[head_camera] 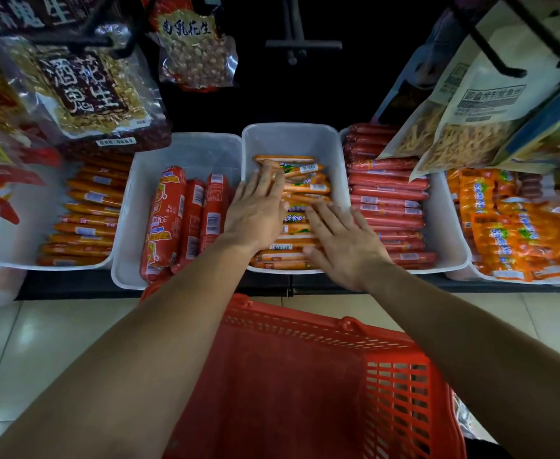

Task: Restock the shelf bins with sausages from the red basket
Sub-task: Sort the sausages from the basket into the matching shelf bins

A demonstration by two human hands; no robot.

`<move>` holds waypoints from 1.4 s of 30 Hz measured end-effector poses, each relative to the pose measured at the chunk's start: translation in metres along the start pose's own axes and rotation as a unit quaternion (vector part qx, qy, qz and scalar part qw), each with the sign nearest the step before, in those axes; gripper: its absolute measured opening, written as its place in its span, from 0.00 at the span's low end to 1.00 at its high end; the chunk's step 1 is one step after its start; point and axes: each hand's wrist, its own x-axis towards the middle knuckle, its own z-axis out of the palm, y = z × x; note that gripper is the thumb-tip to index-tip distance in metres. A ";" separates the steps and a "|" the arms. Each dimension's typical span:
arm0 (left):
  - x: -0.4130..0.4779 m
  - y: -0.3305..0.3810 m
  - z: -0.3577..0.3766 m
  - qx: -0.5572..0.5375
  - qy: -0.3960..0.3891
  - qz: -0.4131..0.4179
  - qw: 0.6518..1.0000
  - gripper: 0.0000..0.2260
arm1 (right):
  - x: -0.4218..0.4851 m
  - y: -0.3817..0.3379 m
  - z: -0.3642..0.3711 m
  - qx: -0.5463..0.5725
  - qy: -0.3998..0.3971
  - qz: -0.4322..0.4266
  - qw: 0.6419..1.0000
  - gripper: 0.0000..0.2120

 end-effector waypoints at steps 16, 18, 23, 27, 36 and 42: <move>0.015 -0.001 0.009 0.048 -0.009 -0.036 0.998 0.27 | 0.028 0.006 0.006 0.033 -0.011 0.058 0.998 0.33; 0.001 0.001 0.008 0.012 0.009 -0.029 0.999 0.26 | 0.046 0.011 0.001 -0.009 -0.030 0.073 0.997 0.32; -0.038 -0.001 0.016 0.041 -0.042 0.004 0.998 0.28 | 0.066 0.014 -0.010 -0.020 0.040 0.092 0.995 0.30; -0.021 -0.002 0.017 0.103 -0.048 0.003 0.993 0.28 | 0.025 0.010 0.002 0.054 0.034 0.034 0.997 0.35; 0.012 0.004 -0.001 0.034 0.030 -0.034 0.998 0.26 | 0.053 0.015 -0.005 -0.047 -0.034 0.054 0.997 0.31; -0.038 0.012 0.016 0.047 -0.055 0.013 0.997 0.30 | 0.088 0.023 -0.016 -0.047 0.003 0.106 0.993 0.29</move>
